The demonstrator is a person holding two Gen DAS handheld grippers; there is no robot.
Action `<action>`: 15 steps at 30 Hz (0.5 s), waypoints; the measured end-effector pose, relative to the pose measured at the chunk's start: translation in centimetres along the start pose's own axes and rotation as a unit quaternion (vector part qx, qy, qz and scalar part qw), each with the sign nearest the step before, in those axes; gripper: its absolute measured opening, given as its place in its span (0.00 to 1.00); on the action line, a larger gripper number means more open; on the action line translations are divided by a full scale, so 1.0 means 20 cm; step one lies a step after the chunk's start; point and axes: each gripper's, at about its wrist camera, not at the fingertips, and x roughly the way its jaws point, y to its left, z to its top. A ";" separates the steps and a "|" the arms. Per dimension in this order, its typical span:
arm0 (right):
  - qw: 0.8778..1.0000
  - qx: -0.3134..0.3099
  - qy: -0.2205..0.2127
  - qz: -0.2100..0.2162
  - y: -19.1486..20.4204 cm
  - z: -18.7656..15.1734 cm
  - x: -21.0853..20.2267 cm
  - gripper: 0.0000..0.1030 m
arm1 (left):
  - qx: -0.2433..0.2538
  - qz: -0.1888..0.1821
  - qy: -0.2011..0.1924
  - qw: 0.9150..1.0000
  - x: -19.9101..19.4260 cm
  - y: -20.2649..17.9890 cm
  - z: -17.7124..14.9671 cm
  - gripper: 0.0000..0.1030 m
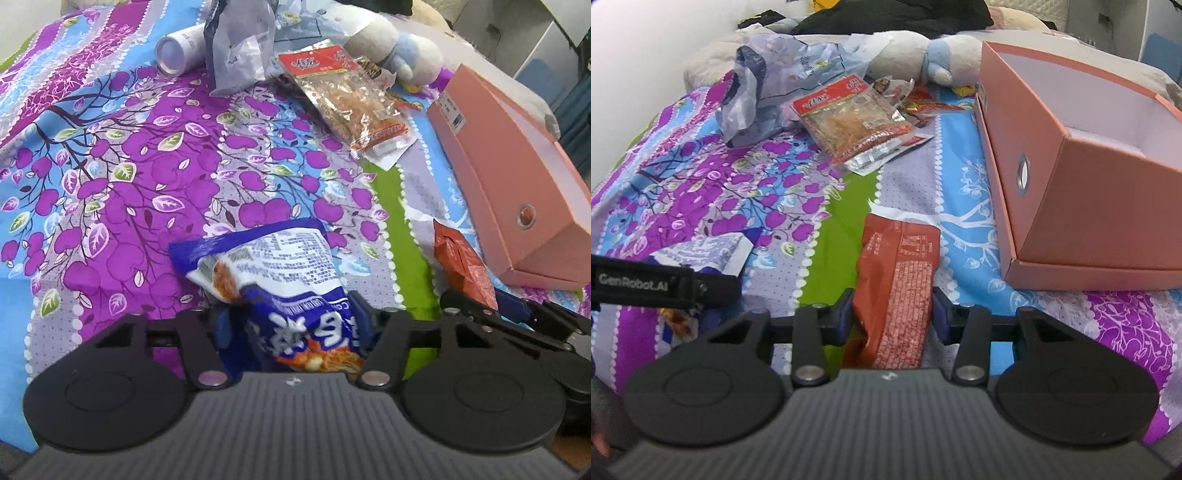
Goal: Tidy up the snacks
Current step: 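Lift the blue chip bag with the left gripper while the right gripper lowers the red packet, then carry the blue chip bag and red packet over the pink box with both grippers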
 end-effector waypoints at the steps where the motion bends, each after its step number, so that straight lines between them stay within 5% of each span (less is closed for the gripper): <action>1: 1.000 -0.002 -0.002 -0.001 0.00 0.01 -0.01 0.44 | -0.001 -0.003 -0.002 1.000 -0.01 0.00 0.00 0.59; 15: 0.999 -0.005 -0.032 0.003 -0.03 0.13 -0.17 0.44 | 0.004 -0.035 -0.042 0.998 -0.21 -0.04 0.11 0.57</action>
